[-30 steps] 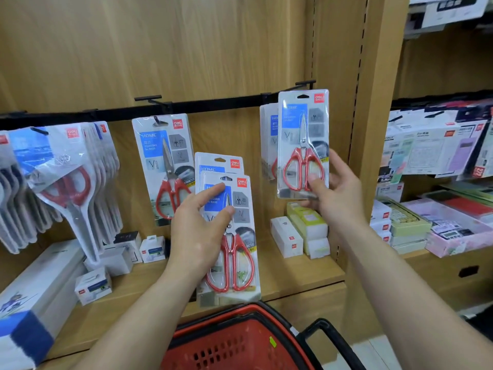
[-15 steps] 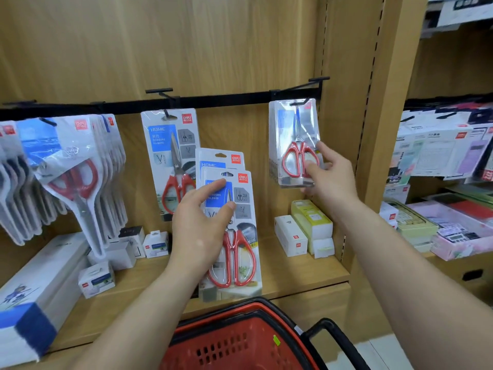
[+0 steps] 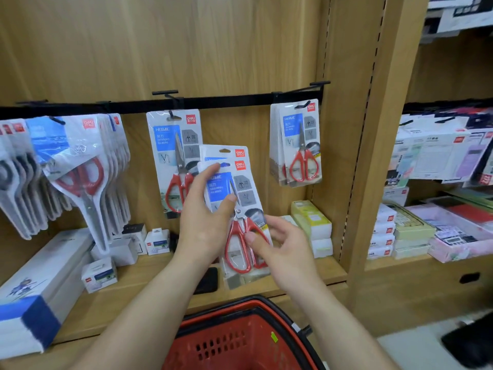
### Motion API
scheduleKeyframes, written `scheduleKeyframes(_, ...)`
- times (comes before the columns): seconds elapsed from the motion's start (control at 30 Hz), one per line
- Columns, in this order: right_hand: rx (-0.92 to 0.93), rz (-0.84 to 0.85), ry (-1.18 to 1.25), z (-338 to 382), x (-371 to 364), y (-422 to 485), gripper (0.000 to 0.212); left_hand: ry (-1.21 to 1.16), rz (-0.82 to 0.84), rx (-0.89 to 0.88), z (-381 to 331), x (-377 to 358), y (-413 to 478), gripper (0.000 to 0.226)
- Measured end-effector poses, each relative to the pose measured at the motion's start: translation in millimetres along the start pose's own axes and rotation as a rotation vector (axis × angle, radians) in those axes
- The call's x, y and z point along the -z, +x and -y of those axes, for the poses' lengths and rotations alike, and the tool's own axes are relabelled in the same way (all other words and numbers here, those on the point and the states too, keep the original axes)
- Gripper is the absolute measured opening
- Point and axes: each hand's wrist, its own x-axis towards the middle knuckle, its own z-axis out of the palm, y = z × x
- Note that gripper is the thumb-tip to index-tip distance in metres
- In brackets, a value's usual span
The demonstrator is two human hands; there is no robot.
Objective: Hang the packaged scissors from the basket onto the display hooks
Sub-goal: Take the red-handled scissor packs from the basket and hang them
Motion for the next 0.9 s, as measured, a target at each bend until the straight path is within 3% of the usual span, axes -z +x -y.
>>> scheduleKeyframes(0.13, -0.036, -0.085, 0.176, -4.5, 0.3, -2.1, 0.017, -0.132, 0.113, 0.145, -2.8, -1.2, -2.2, 0.074)
scheduleKeyframes(0.3, -0.056, -0.118, 0.297, -8.0, -1.9, -1.2, 0.028, -0.191, 0.21, 0.17, -6.7, 1.3, -10.0, 0.032)
scheduleKeyframes(0.47, -0.048, -0.194, 0.197, -14.2, 2.0, -1.9, 0.051, -0.238, 0.162, 0.216, -6.1, 1.2, -14.5, 0.029)
scheduleKeyframes(0.57, -0.02, -0.221, 0.155, -9.7, 11.4, -3.9, 0.044, -0.159, 0.107, 0.205, -2.9, 3.4, -13.2, 0.023)
scheduleKeyframes(0.73, 0.052, -0.288, 0.166, 14.4, 54.6, 13.0, 0.007, -0.147, 0.07, 0.228, -0.3, 13.5, -8.2, 0.019)
scheduleKeyframes(0.9, 0.09, -0.31, 0.107, 35.3, 81.2, 55.7, 0.02, -0.163, 0.079, 0.23, 1.5, 20.2, -4.0, 0.021)
